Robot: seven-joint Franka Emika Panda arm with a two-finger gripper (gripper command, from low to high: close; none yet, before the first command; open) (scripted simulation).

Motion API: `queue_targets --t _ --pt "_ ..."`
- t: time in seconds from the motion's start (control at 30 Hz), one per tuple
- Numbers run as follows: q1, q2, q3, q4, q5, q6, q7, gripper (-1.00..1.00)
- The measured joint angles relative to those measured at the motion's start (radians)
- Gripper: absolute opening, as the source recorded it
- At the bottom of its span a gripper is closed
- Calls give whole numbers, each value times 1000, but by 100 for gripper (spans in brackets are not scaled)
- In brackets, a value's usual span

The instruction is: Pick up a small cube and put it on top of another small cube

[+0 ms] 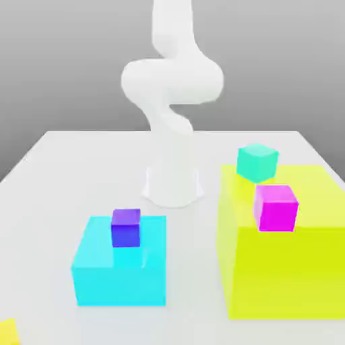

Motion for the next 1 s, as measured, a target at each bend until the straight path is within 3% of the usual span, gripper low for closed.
queue_targets --t 0.53,1.0 --pt "-160 586 -69 99 -2 116 263 0" --pt "-288 1098 -141 185 101 214 419 0"
